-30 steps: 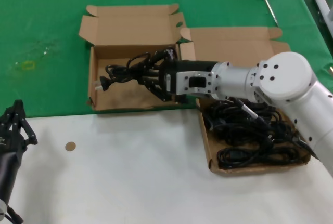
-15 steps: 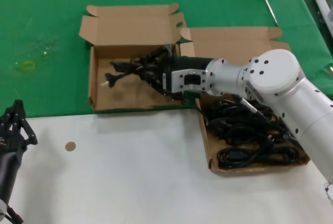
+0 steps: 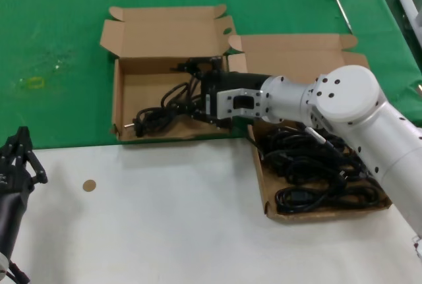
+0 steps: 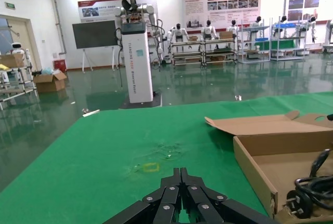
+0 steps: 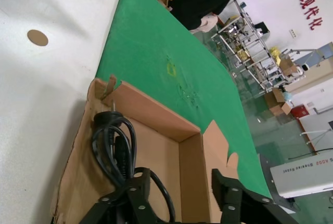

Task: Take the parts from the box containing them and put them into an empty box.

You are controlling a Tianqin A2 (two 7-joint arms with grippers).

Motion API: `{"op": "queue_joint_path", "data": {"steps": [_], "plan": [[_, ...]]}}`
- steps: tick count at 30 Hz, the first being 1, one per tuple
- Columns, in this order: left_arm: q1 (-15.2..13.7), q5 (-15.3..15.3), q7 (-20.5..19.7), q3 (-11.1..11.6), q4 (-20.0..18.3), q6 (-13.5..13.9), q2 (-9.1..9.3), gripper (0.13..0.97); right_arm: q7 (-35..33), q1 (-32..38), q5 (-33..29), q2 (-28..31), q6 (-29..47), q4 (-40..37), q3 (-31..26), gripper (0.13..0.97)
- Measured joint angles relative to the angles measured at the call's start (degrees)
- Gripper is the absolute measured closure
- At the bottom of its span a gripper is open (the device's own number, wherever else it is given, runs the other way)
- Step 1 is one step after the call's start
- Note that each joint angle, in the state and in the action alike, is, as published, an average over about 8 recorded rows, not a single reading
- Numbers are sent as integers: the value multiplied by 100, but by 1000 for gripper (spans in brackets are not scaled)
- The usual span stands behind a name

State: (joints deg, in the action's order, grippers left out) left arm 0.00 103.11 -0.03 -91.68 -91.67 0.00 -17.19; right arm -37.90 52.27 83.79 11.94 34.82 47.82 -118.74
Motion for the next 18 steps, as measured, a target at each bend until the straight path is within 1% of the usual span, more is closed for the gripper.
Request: {"op": "queue_joint_path", "data": {"steps": [3,4,12,15,18], "plan": [[0,0,0,0,0,0,0,945,137,-62,-33,54,0,142,-12,701],[0,0,0,0,0,0,0,945,185,-84,-45,75,0,193,-15,701],[0,0,0,0,0,0,0,945,569,-283,-150,271,-17,660,-33,503],[0,0,0,0,0,0,0,945,729,-370,-200,360,-31,890,-35,503],[0,0,0,0,0,0,0,945,889,-467,-243,451,-48,1148,-30,430]]}}
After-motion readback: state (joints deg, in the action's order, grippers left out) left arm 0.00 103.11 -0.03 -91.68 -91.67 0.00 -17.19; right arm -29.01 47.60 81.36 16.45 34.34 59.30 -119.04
